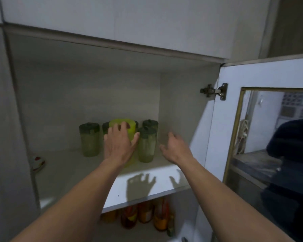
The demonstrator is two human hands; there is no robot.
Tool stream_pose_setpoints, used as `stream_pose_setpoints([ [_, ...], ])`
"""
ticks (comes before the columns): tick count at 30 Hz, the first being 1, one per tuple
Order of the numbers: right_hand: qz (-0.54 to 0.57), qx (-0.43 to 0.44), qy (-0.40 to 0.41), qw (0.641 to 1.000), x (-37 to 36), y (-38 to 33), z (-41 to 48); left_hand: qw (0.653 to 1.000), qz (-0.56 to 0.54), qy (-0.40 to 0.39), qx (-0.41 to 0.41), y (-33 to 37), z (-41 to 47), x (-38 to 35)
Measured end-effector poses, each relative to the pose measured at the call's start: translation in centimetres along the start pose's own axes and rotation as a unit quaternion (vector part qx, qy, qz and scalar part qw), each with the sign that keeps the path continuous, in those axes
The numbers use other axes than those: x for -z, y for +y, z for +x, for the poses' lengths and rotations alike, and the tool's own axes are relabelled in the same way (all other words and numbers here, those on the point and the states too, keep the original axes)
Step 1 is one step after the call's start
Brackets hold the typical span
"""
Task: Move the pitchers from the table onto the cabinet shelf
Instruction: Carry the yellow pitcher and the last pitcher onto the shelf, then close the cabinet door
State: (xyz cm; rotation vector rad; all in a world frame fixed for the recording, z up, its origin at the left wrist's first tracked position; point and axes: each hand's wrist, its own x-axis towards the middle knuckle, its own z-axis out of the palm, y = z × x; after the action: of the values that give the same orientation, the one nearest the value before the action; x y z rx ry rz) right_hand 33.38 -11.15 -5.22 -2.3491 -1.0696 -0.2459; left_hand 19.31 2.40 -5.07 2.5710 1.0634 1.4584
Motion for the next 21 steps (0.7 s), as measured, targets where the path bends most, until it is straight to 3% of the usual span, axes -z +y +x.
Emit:
stream_pose_setpoints([
  [4,-0.057,0.010,0.009,0.998,4.4,-0.4,-4.8,0.996,-0.008,-0.061,-0.067,2.3,-1.0,4.2],
  [8,-0.095,0.011,0.030,0.995,9.5,-0.1,-8.5,0.989,-0.039,-0.066,-0.130,5.3,-1.9,7.9],
  [16,-0.152,0.020,0.111,0.982,20.7,1.2,-15.6,0.981,-0.096,-0.060,-0.157,13.2,-3.4,14.1],
  [21,-0.207,0.018,0.163,0.964,29.5,4.3,-21.6,0.968,-0.148,-0.067,-0.192,21.6,-6.0,16.6],
])
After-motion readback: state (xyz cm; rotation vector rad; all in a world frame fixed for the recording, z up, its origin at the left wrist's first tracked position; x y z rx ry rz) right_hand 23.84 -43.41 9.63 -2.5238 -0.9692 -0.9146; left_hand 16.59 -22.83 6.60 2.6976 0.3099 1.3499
